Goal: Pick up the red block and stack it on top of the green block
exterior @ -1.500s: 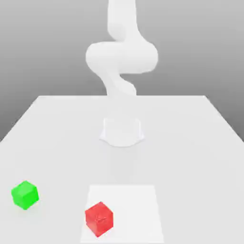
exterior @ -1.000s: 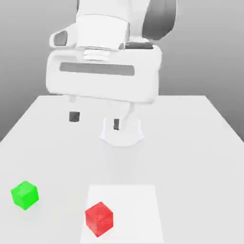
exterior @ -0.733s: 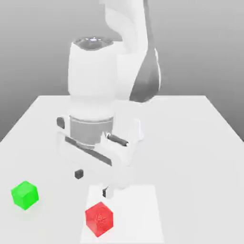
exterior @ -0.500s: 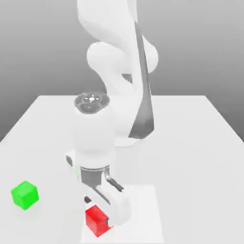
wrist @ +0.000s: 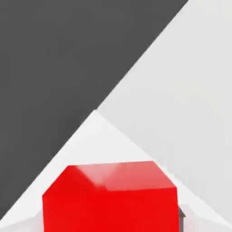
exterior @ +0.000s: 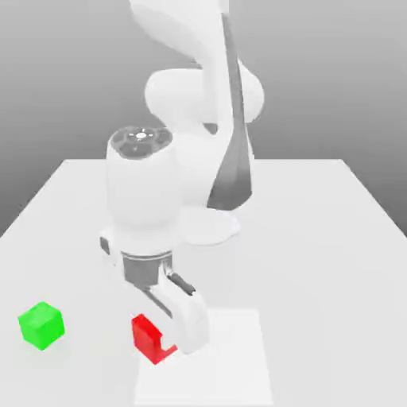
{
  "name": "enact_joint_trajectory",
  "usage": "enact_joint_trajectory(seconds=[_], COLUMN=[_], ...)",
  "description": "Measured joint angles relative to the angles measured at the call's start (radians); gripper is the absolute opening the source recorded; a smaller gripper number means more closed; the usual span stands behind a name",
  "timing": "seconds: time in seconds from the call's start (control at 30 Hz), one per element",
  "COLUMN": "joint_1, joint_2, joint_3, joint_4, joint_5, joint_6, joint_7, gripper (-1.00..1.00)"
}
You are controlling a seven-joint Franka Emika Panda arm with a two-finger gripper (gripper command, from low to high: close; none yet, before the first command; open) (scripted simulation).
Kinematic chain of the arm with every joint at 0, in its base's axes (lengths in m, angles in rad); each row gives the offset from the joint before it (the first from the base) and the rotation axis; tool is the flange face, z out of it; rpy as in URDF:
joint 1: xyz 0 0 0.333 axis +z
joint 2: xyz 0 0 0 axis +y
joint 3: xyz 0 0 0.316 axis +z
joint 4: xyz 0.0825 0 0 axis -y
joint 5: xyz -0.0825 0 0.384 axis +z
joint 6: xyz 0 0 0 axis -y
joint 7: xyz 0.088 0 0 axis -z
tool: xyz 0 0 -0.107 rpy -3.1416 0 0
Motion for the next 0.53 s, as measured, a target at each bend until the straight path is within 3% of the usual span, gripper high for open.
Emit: enact_joint_trajectory(seconds=[0.23,0.4,0.43,0.53], joint_1=[-0.227,-0.260,-0.264,-0.264], joint_2=[-0.070,0.051,0.083,0.083], joint_3=[-0.125,-0.116,-0.111,-0.111], joint_4=[-0.009,-0.005,-0.003,-0.003], joint_5=[0.035,0.077,0.085,0.085], joint_6=[-0.059,0.058,0.088,0.088], joint_7=[-0.277,-0.354,-0.360,-0.360], gripper=[-1.00,-1.00,1.00,1.00])
